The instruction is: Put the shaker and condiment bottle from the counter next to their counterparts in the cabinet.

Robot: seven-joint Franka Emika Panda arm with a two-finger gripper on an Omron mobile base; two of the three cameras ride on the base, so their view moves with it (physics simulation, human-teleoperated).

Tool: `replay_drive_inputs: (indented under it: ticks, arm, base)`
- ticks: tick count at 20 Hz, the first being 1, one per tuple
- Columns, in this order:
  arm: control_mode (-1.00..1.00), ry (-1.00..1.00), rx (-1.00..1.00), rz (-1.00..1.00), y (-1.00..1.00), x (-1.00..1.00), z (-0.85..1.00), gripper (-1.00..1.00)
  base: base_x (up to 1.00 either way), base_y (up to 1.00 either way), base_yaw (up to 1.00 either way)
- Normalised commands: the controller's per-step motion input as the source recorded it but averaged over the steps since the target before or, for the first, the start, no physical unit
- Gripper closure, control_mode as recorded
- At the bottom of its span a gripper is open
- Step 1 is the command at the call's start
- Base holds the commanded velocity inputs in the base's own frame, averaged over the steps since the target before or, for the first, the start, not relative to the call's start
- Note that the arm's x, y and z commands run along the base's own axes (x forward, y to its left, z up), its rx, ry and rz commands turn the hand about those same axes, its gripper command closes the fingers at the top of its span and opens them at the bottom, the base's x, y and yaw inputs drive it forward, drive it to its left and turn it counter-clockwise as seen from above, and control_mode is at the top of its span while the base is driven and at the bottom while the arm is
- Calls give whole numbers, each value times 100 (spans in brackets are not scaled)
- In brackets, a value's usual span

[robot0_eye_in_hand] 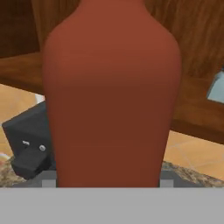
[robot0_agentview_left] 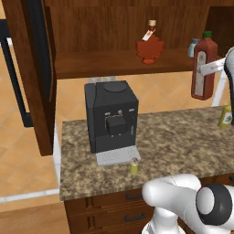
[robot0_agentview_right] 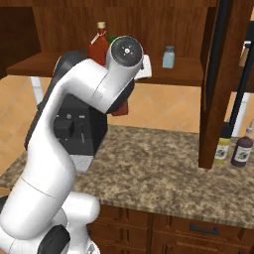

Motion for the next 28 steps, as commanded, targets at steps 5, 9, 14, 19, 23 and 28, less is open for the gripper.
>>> replay_drive_inputs:
  ticks: [5,9,14,19,23,28]
  arm:
    - [-100,5,5,2,46,-12,2,100]
    - [-100,-22,7,-26,64,1,4,100]
    - [-100,-37,3,-35,74,0,12,100]
    - [-100,-21,0,-27,62,24,4,100]
    - [-100,0,0,-17,78,48,37,100]
    - [-100,13,3,-5,59,62,78,100]
  base:
    - [0,0,0]
    - [0,0,0]
    - [0,0,0]
    - [0,0,0]
    - [0,0,0]
    - [0,0,0]
